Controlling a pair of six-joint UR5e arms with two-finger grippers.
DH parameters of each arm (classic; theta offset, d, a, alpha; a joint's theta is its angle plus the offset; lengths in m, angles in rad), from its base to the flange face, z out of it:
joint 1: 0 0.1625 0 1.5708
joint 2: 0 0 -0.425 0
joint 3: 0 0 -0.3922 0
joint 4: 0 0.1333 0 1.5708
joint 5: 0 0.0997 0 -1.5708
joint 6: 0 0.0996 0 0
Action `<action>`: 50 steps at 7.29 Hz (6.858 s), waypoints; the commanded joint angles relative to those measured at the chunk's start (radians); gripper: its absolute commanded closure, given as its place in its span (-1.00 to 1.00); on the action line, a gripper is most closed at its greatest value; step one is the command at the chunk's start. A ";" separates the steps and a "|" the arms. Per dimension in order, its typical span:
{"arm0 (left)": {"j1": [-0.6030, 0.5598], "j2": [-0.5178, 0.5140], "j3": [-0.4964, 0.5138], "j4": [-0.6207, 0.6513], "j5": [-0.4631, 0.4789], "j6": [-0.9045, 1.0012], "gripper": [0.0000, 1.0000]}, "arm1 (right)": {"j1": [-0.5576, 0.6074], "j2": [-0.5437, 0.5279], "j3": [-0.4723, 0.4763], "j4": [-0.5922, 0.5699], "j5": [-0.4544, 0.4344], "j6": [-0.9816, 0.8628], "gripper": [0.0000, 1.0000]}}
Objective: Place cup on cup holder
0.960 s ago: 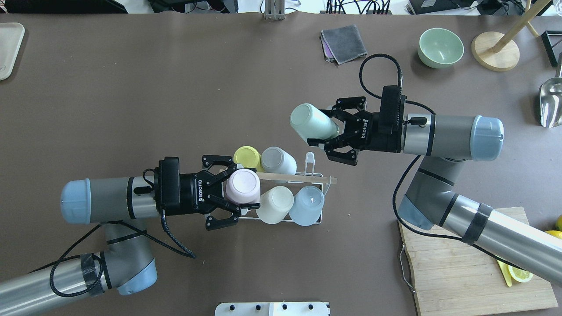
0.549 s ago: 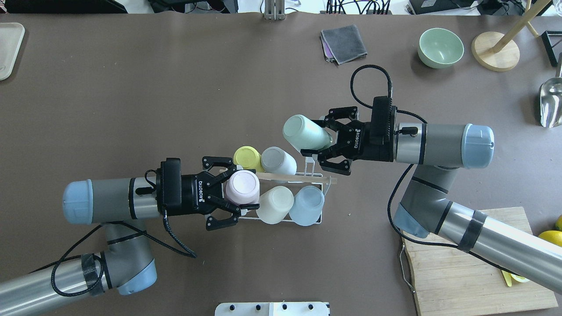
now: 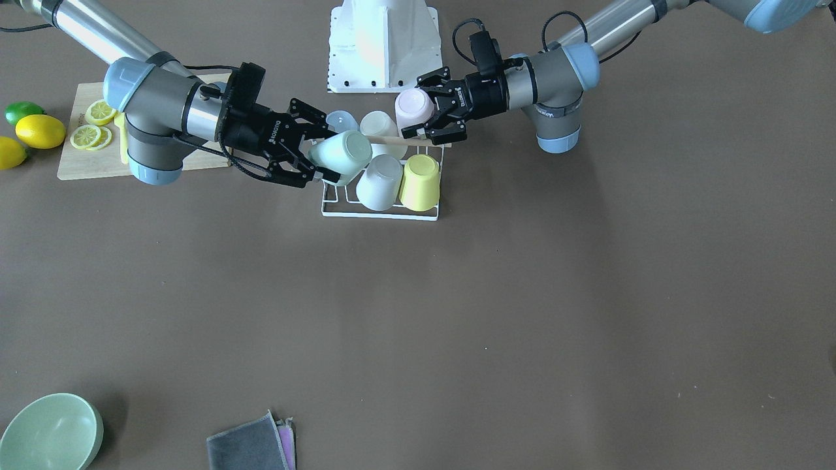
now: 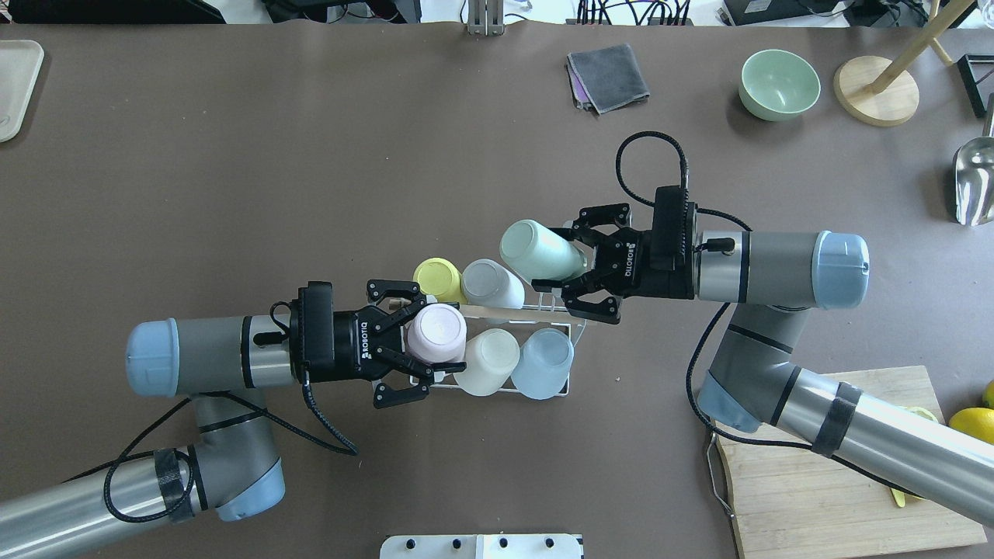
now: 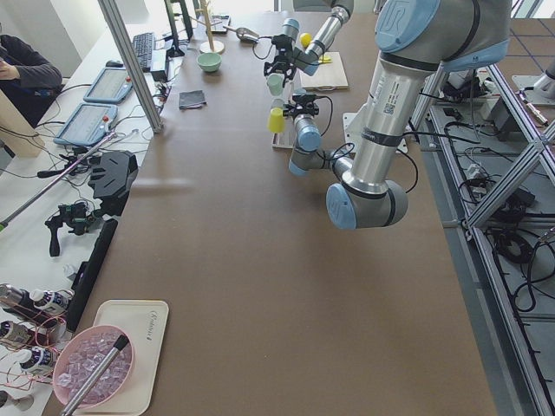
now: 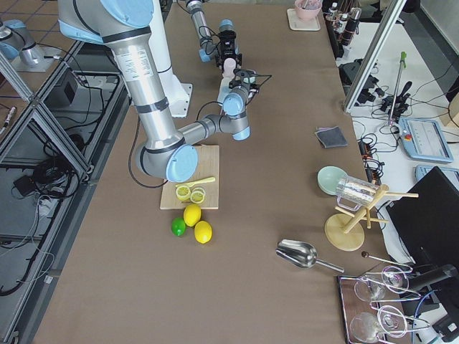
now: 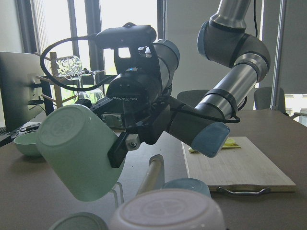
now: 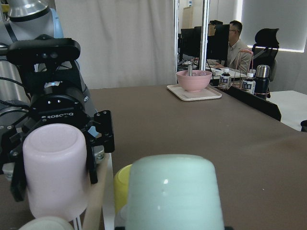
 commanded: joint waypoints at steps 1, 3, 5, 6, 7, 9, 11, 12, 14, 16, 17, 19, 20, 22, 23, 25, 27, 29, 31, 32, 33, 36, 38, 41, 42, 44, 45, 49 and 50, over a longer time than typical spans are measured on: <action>0.000 -0.001 0.000 -0.002 -0.001 -0.001 0.10 | -0.001 -0.014 0.002 0.002 0.003 0.001 0.38; 0.000 0.001 -0.009 -0.007 -0.001 -0.004 -0.97 | 0.007 -0.027 0.008 0.010 0.005 0.003 0.35; 0.000 0.001 -0.017 -0.007 -0.001 -0.014 -0.97 | 0.007 -0.043 0.017 0.010 0.005 0.007 0.11; 0.000 0.001 -0.025 -0.005 -0.001 -0.034 -0.97 | 0.007 -0.045 0.019 0.013 0.005 0.009 -0.99; -0.001 0.001 -0.034 -0.004 -0.001 -0.037 -0.97 | 0.007 -0.051 0.026 0.013 0.005 0.015 -1.00; -0.006 0.027 -0.094 0.077 -0.003 -0.040 -0.97 | 0.007 -0.065 0.045 0.013 0.005 0.017 -1.00; -0.015 0.092 -0.219 0.269 -0.006 -0.040 -0.97 | 0.012 -0.076 0.054 0.011 0.008 0.018 -1.00; -0.027 0.140 -0.261 0.332 -0.010 -0.040 -0.97 | 0.030 -0.096 0.069 -0.004 0.041 0.020 -1.00; -0.095 0.247 -0.482 0.703 -0.012 -0.037 -0.97 | 0.192 -0.149 0.112 -0.118 0.306 0.018 -1.00; -0.153 0.268 -0.519 0.952 -0.010 -0.033 -0.97 | 0.342 -0.255 0.181 -0.301 0.501 0.018 -1.00; -0.165 0.268 -0.523 1.128 -0.010 -0.031 -0.97 | 0.452 -0.283 0.192 -0.466 0.683 0.015 -1.00; -0.227 0.266 -0.566 1.519 -0.007 -0.028 -0.97 | 0.539 -0.372 0.233 -0.673 0.710 0.003 -1.00; -0.282 0.266 -0.603 1.743 -0.010 -0.034 -0.97 | 0.603 -0.396 0.233 -0.814 0.714 0.001 -1.00; -0.387 0.319 -0.600 1.868 -0.153 -0.089 -0.97 | 0.663 -0.444 0.223 -1.026 0.698 -0.017 -1.00; -0.452 0.337 -0.577 1.868 -0.287 -0.105 -0.97 | 0.692 -0.447 0.217 -1.137 0.619 -0.020 -1.00; -0.602 0.424 -0.600 1.877 -0.409 -0.099 -0.97 | 0.749 -0.445 0.212 -1.339 0.455 -0.020 -1.00; -0.783 0.583 -0.655 1.871 -0.458 -0.094 -0.97 | 0.867 -0.427 0.201 -1.629 0.422 -0.034 -1.00; -0.959 0.675 -0.637 1.880 -0.557 -0.097 -0.97 | 0.955 -0.410 0.198 -1.819 0.392 -0.075 -1.00; -1.012 0.705 -0.584 1.877 -0.555 -0.090 -0.97 | 0.996 -0.403 0.198 -1.884 0.361 -0.154 -1.00; -1.069 0.705 -0.535 1.876 -0.555 -0.064 -0.97 | 1.013 -0.395 0.195 -1.923 0.359 -0.155 -1.00; -1.139 0.705 -0.476 1.876 -0.555 0.069 -0.97 | 1.013 -0.392 0.180 -1.922 0.353 -0.155 -1.00; -1.267 0.731 -0.448 1.871 -0.523 0.176 -0.97 | 1.053 -0.415 0.186 -1.915 0.368 -0.149 -1.00; -1.262 0.729 -0.457 1.868 -0.480 0.177 -0.97 | 1.087 -0.416 0.195 -1.915 0.368 -0.151 -1.00; -1.262 0.729 -0.459 1.863 -0.490 0.313 -0.97 | 1.095 -0.419 0.197 -1.917 0.371 -0.151 -1.00; -1.261 0.728 -0.451 1.868 -0.492 0.344 -0.97 | 1.096 -0.424 0.198 -1.918 0.376 -0.151 -1.00; -1.261 0.725 -0.441 1.873 -0.522 0.322 -0.97 | 1.111 -0.424 0.200 -1.918 0.376 -0.151 -1.00; -1.259 0.717 -0.418 1.860 -0.593 0.223 -0.97 | 1.118 -0.424 0.200 -1.917 0.376 -0.151 -1.00; -1.239 0.710 -0.405 1.865 -0.595 0.182 -0.97 | 1.130 -0.426 0.200 -1.920 0.376 -0.152 -1.00; -1.232 0.696 -0.376 1.862 -0.590 0.187 -0.97 | 1.133 -0.426 0.198 -1.923 0.376 -0.152 -1.00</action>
